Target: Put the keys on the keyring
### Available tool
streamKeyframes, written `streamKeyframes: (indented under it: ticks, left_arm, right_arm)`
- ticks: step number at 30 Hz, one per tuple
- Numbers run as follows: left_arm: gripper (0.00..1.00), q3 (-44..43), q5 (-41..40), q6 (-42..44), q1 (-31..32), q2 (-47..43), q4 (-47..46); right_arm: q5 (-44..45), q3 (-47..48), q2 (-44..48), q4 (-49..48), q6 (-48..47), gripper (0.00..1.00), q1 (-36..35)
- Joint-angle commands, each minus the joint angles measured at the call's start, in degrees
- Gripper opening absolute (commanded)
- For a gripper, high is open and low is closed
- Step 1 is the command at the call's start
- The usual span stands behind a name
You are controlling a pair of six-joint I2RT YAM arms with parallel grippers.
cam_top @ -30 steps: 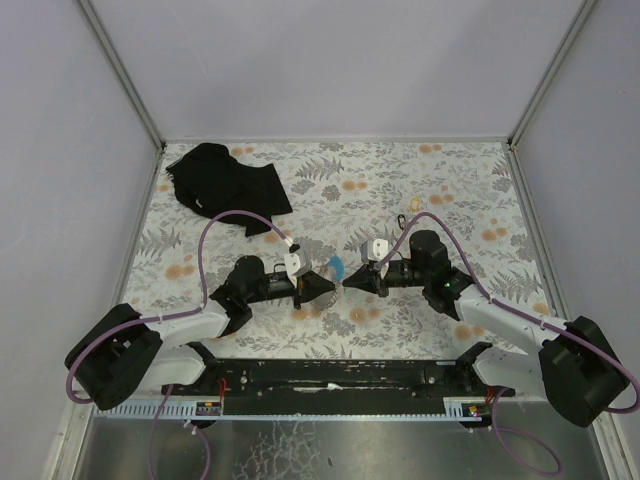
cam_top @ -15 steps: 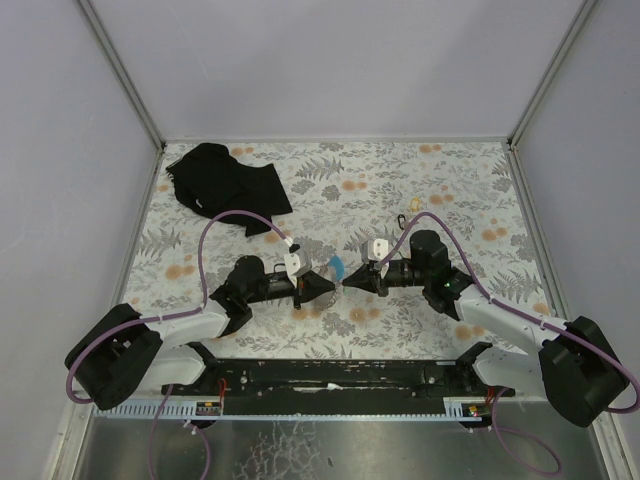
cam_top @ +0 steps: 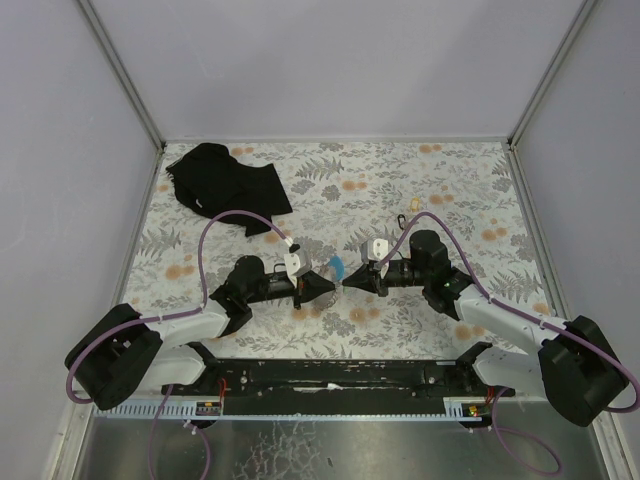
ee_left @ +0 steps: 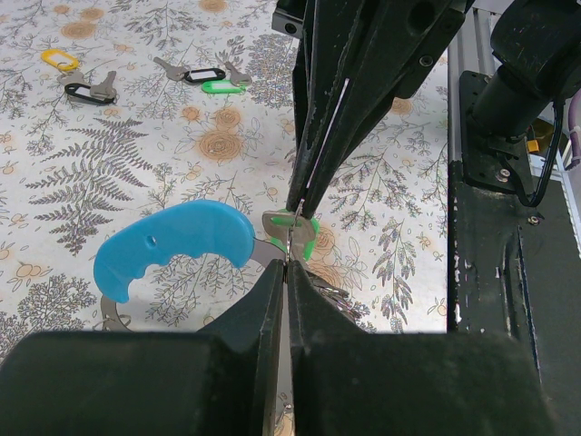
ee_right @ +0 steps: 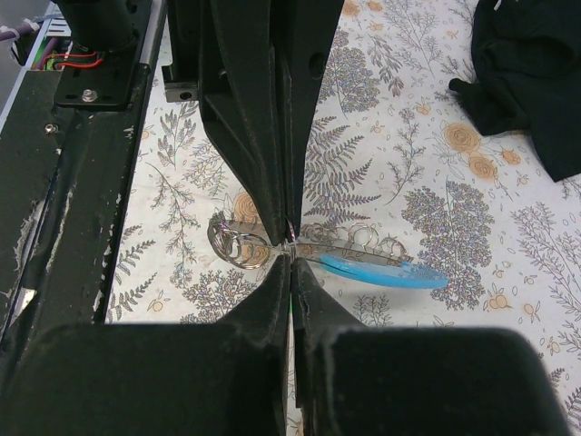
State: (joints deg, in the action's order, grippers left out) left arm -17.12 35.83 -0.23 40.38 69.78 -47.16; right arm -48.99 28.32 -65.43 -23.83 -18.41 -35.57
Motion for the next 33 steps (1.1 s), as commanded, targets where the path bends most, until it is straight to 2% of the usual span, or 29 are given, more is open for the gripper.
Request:
streamKeyframes:
  ticks: [1,33]
  left_arm:
    - [0.0,0.34,0.99,0.06,-0.42,-0.12,-4.82]
    - [0.0,-0.15,2.22,-0.56,-0.38,1.4,-5.99]
  right_arm:
    - [-0.6,0.93,0.04,-2.36,0.45,0.0,-0.46]
    - [-1.37,1.39,-1.18,-4.04,1.68,0.0,-0.47]
